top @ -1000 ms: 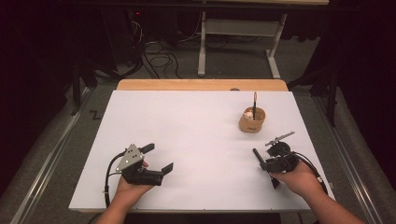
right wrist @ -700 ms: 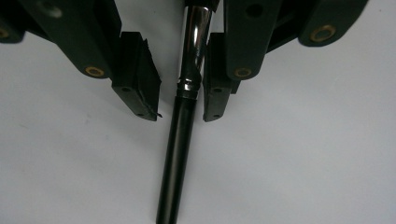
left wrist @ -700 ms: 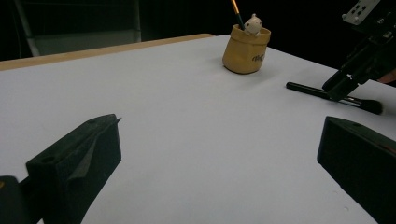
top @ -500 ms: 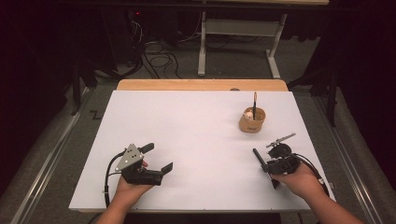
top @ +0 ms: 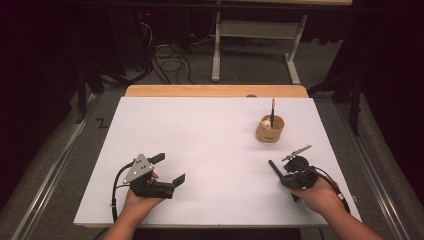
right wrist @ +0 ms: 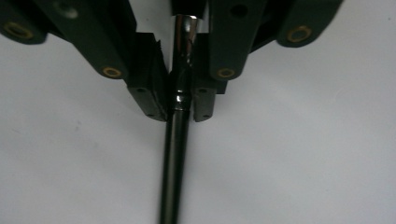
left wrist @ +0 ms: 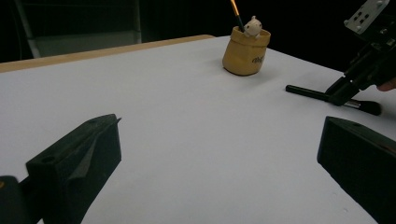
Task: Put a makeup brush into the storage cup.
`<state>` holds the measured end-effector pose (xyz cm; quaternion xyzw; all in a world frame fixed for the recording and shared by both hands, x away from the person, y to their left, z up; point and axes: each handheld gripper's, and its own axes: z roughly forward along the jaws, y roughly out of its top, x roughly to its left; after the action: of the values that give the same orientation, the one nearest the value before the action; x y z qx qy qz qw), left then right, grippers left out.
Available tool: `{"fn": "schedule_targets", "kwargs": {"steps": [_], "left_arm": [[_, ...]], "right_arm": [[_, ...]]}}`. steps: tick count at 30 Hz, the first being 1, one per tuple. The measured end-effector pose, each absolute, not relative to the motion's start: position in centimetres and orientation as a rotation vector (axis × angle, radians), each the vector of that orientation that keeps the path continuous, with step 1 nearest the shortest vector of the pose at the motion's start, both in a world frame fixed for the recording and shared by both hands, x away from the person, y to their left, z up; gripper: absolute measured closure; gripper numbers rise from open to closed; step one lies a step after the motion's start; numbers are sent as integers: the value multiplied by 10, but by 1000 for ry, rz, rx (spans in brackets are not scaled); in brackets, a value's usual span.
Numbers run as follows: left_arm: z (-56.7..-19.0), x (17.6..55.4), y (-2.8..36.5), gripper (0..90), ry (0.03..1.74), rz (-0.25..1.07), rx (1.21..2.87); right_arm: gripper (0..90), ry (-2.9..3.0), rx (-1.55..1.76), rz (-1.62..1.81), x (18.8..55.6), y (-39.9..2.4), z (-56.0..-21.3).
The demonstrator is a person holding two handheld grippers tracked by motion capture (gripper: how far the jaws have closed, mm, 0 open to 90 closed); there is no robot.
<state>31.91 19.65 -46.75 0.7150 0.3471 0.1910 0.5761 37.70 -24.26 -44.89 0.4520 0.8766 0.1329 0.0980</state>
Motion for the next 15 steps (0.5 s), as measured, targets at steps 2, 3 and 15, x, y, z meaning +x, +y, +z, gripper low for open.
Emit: {"fn": "schedule_targets", "kwargs": {"steps": [2, 3, 15], "left_arm": [[-467, 319, 197, 5, 812, 446, 1673], [-468, 319, 197, 5, 812, 446, 1673], [-468, 319, 197, 11, 816, 449, 1680]], "right_arm": [[791, 2598, 1321, 386, 377, -242, -449], [792, 2601, 1318, 389, 377, -242, -449], [795, 2613, 1241, 410, 373, -241, -445]]}}
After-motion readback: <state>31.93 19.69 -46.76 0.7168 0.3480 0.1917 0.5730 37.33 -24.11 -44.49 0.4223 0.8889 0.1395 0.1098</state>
